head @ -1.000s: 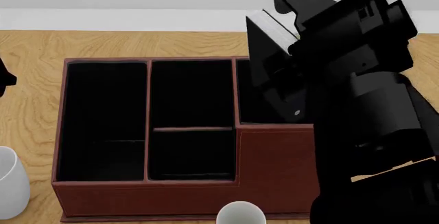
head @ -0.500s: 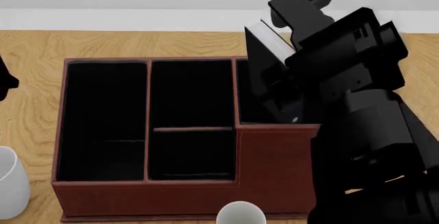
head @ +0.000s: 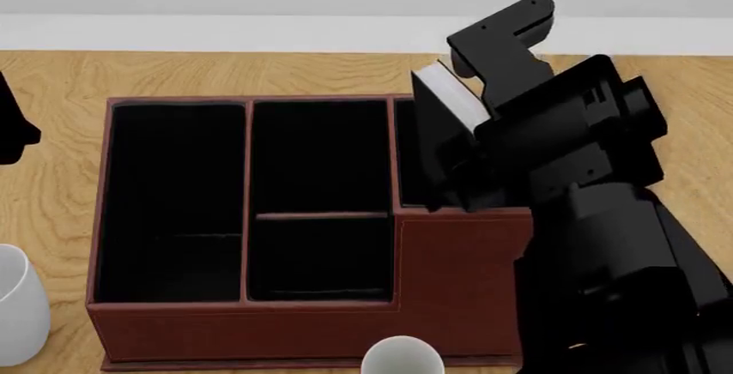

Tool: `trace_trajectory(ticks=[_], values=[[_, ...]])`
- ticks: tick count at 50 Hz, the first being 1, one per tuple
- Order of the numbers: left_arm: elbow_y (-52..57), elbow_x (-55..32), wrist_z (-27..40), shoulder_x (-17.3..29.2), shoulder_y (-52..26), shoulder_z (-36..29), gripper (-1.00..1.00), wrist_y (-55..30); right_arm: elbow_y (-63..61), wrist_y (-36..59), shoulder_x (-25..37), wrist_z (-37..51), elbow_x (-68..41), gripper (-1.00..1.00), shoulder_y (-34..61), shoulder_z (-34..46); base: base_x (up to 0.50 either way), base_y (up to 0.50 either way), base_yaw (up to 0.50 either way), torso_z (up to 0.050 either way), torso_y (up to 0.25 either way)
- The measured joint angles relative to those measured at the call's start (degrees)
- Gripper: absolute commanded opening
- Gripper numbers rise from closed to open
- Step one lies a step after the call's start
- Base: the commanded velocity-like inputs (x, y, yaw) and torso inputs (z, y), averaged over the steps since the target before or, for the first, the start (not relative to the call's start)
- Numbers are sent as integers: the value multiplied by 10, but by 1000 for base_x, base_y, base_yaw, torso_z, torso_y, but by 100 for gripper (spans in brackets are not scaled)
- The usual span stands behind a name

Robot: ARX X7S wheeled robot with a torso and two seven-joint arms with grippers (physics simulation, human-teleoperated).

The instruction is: Pick up the book and place it in the right compartment of the caddy.

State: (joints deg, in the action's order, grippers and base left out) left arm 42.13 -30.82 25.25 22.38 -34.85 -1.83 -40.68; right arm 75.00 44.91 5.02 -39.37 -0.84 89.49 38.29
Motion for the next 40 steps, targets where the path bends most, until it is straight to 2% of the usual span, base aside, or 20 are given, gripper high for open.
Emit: trace_trajectory(ticks=[11,12,17,40], values=[[1,-2,4,4,-1,-1,100,-4,0,-7,-2,9,0,-100,-14,-2,0,0,0,1,2],[2,-2,4,4,-1,0,100,-4,0,-8,-2,10,2,100,-15,-2,0,0,0,0,0],[2,-2,5,5,-1,0,100,-4,-2,-25,0,23,31,100,-10,16,0,0,2,0,0],[5,-7,11,8,0,-1,100,-4,0,-26,-4,14,11,100,-7,-4,0,0,0,0,0]])
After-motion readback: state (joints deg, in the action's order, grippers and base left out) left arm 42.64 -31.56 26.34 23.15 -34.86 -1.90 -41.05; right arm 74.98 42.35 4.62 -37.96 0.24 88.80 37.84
